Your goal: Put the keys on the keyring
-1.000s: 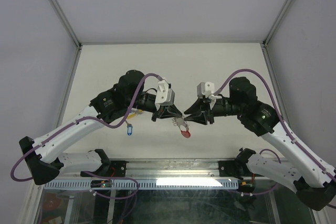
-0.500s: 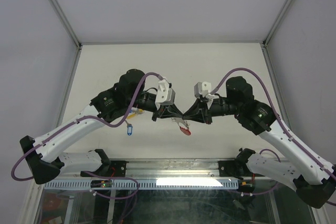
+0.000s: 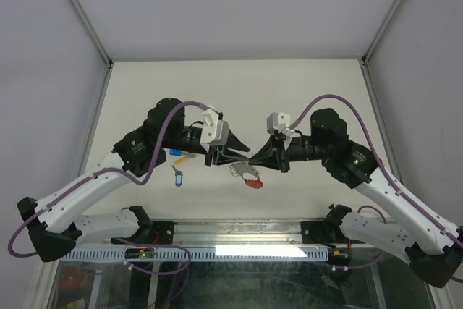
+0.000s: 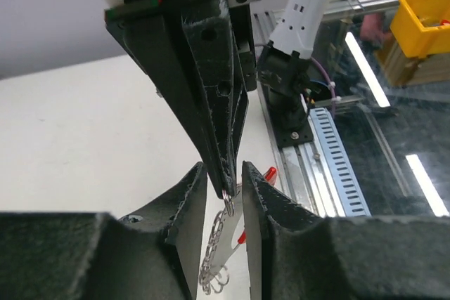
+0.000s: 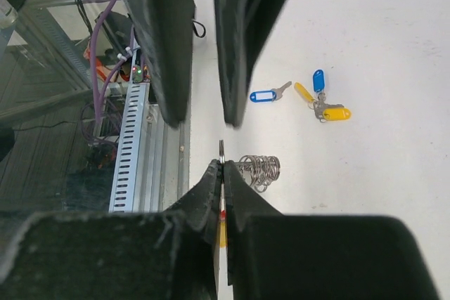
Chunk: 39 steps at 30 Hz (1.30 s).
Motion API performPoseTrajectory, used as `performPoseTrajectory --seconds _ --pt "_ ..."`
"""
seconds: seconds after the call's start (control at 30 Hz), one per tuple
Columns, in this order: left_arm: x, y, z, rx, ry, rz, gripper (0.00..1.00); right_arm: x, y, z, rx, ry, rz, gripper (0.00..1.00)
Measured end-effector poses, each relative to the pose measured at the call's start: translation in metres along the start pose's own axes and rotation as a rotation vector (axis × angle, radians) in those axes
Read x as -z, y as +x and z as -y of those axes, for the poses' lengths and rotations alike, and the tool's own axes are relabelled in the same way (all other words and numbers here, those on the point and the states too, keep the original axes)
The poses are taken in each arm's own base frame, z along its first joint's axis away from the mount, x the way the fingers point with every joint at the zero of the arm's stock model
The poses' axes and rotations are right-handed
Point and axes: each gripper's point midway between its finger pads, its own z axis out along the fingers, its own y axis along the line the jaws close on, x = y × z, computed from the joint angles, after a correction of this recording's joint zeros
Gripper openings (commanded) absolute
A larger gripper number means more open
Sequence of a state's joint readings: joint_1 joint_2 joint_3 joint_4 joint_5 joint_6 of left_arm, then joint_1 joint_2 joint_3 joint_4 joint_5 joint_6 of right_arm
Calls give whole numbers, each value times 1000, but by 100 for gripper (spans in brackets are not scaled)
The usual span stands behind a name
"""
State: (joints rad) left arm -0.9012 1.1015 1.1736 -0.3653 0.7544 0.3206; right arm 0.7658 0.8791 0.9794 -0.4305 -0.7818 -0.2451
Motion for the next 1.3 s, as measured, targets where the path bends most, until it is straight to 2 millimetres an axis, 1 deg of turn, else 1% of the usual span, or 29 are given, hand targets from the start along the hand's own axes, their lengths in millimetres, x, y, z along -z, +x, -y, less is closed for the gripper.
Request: performPoseTrajectory --seconds 0.13,0.23,0.37,0.5,0.6,0.77,0.93,1.1,1.3 --pt "13 -21 3 -41 -64 95 27 0 -2 1 -32 28 48 0" --pt "20 -28 7 -42 -98 164 27 2 -8 -3 -57 41 119 0" --pt "23 -26 7 -17 -132 215 28 6 -25 -8 -69 44 222 0" --pt "25 -22 1 13 -182 242 33 10 -45 -11 -62 42 312 0" --pt "29 -25 -2 17 -218 272 34 12 -55 -11 -51 40 367 0" --pt "39 -45 -4 -8 -261 342 35 10 -58 -8 -56 44 423 0" --pt "44 -57 -2 -28 -265 387 37 9 -59 -6 -33 47 474 0" --pt "43 -58 -2 -24 -264 403 39 11 -66 -2 -8 67 531 0" --pt "39 -47 -3 3 -266 407 39 17 -73 1 4 96 613 0"
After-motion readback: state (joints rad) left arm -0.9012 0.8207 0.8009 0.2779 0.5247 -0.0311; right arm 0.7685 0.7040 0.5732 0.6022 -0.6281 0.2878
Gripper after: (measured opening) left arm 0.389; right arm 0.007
